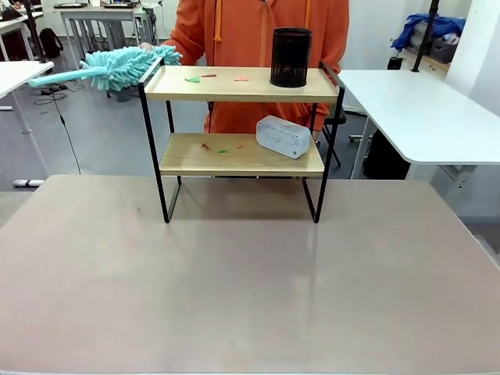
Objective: Clean the shelf.
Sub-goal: Pick up the Duster from the human.
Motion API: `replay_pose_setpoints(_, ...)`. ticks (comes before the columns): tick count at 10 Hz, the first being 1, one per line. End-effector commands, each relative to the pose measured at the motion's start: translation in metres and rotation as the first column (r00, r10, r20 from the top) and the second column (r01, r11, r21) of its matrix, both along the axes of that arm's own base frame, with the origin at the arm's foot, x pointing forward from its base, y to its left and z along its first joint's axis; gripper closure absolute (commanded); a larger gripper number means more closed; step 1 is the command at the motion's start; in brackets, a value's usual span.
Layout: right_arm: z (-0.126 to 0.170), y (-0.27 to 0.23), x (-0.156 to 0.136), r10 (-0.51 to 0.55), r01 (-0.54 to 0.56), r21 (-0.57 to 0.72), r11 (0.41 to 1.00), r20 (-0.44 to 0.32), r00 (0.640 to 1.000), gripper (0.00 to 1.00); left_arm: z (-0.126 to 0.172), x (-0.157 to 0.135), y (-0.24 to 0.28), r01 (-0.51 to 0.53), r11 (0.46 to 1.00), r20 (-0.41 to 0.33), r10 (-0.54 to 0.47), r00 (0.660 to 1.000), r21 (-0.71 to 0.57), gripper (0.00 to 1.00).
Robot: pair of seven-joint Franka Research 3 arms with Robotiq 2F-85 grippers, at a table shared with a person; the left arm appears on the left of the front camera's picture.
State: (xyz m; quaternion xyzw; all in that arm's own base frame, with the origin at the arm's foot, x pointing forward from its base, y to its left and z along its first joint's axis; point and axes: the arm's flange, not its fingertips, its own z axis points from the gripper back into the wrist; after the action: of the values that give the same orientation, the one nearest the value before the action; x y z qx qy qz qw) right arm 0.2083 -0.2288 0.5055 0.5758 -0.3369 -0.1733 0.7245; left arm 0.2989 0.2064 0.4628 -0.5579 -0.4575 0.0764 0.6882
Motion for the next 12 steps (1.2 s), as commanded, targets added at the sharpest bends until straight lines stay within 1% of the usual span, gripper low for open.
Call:
replay_pose_setpoints(1, -0.004, -0.005, 0.001, -0.012, 0.012, -0.009, 1.0, 0.024, 1.0, 0.0, -0.001, 0.004, -0.002, -0.005, 1.0, 0.013, 0.005, 1.0, -0.015, 0.0)
replay_pose_setpoints(2, -0.004, -0.005, 0.001, -0.012, 0.012, -0.009, 1.0, 0.024, 1.0, 0.0, -0.001, 0.004, -0.002, -0.005, 1.0, 0.013, 0.005, 1.0, -0.015, 0.0)
replay_pose_setpoints(3, -0.004, -0.005, 0.001, -0.012, 0.012, -0.009, 1.0, 0.024, 1.0, 0.0, 0.0, 0.0, -0.001, 0.001, 1.0, -0.003, -0.001, 1.0, 0.003, 0.0)
replay_pose_setpoints(4, -0.004, -0.005, 0.001, -0.012, 0.012, -0.009, 1.0, 0.024, 1.0, 0.0, 0.01, 0.002, 0.001, 0.049, 0.999, -0.002, -0.049, 0.999, 0.02, 0.0)
replay_pose_setpoints(5, -0.004, -0.005, 0.001, -0.012, 0.012, -0.009, 1.0, 0.024, 1.0, 0.0, 0.028, 0.012, 0.008, 0.168, 0.985, -0.037, -0.169, 0.985, -0.031, 0.0)
replay_pose_setpoints(6, -0.004, -0.005, 0.001, -0.012, 0.012, -0.009, 1.0, 0.024, 1.0, 0.0, 0.045, 0.023, 0.011, 0.247, 0.966, -0.055, -0.252, 0.966, -0.081, 0.0)
replay_pose_setpoints(7, -0.004, -0.005, 0.001, -0.012, 0.012, -0.009, 1.0, 0.024, 1.0, 0.0, 0.068, 0.057, 0.009, 0.266, 0.959, -0.114, -0.276, 0.954, -0.098, 0.0)
replay_pose_setpoints(8, -0.004, -0.005, 0.001, -0.012, 0.012, -0.009, 1.0, 0.024, 1.0, 0.0, 0.076, 0.084, 0.001, 0.297, 0.94, -0.152, -0.322, 0.934, -0.169, 0.0)
replay_pose_setpoints(9, -0.004, -0.005, 0.001, -0.012, 0.012, -0.009, 1.0, 0.024, 1.0, 0.0, 0.079, 0.111, -0.013, 0.338, 0.916, -0.194, -0.379, 0.905, -0.214, 0.0)
replay_pose_setpoints(10, -0.004, -0.005, 0.001, -0.012, 0.012, -0.009, 1.0, 0.024, 1.0, 0.0, 0.079, 0.128, -0.034, 0.359, 0.916, -0.198, -0.391, 0.899, -0.18, 0.0)
replay_pose_setpoints(11, -0.004, -0.005, 0.001, -0.012, 0.012, -0.009, 1.0, 0.024, 1.0, 0.0, 0.077, 0.139, -0.051, 0.427, 0.876, -0.206, -0.471, 0.858, -0.223, 0.0)
replay_pose_setpoints(12, -0.004, -0.005, 0.001, -0.012, 0.012, -0.009, 1.0, 0.024, 1.0, 0.0, 0.071, 0.141, -0.068, 0.458, 0.872, -0.269, -0.489, 0.83, -0.173, 0.0)
